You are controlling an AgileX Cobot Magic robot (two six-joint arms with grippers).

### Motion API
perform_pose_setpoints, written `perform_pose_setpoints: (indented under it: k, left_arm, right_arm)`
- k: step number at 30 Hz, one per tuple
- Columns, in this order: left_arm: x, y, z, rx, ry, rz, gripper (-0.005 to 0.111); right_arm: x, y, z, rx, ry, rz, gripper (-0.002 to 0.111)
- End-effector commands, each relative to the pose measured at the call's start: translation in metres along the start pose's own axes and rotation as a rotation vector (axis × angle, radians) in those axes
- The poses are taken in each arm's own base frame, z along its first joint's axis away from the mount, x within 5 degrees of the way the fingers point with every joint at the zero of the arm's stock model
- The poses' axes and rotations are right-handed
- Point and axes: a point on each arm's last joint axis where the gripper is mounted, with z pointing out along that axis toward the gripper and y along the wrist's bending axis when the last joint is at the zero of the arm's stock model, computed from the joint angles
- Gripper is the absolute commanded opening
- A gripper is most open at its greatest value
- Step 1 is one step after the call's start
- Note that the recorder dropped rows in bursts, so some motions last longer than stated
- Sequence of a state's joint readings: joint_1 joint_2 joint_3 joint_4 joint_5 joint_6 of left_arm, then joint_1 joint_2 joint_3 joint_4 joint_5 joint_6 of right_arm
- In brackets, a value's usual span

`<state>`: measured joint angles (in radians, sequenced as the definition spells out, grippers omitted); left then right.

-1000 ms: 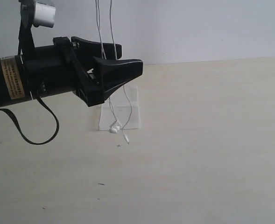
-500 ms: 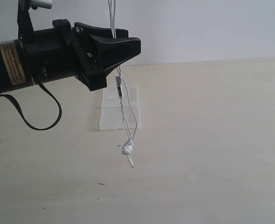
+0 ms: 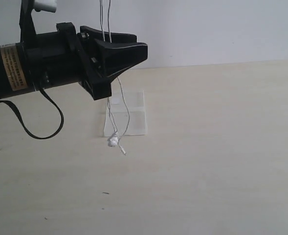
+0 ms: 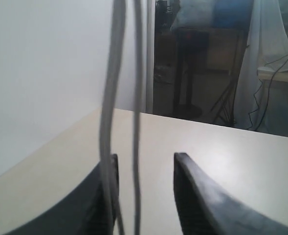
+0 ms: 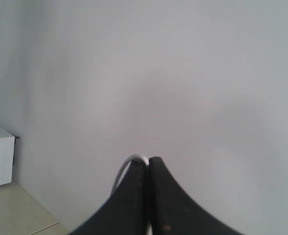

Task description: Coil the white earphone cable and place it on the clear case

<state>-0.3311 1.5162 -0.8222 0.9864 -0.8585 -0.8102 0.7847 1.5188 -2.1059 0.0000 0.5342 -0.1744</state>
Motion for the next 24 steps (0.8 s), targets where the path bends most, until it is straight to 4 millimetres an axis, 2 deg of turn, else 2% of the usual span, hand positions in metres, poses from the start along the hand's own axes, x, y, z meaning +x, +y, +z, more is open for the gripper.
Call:
perform_pose_setpoints:
  k: [1,4,9,17,24]
  left_arm:
    - [-0.005,-0.002,0.001,0.004,-0.017,-0.001,0.037]
    - [-0.006,0.000,0.001,-0.018,-0.030,-0.025,0.032]
    - [-0.006,0.000,0.001,-0.019,-0.039,-0.027,0.000]
    - [-0.009,0.003,0.001,-0.046,-0.067,-0.054,0.000]
    - [-0.005,0.009,0.000,-0.113,-0.027,-0.069,0.000]
  right_arm:
    - [-0.005,-0.001,-0.004,0.003,-0.021,0.002,0.000]
    - [-0.005,-0.001,-0.004,0.003,-0.021,0.002,0.000]
    - [-0.005,-0.001,-0.004,0.003,-0.021,0.002,0.000]
    - [-0.004,0.000,-0.010,-0.011,0.024,0.010,0.000]
    - [-0.003,0.004,-0.043,-0.082,0.226,0.046,0.000]
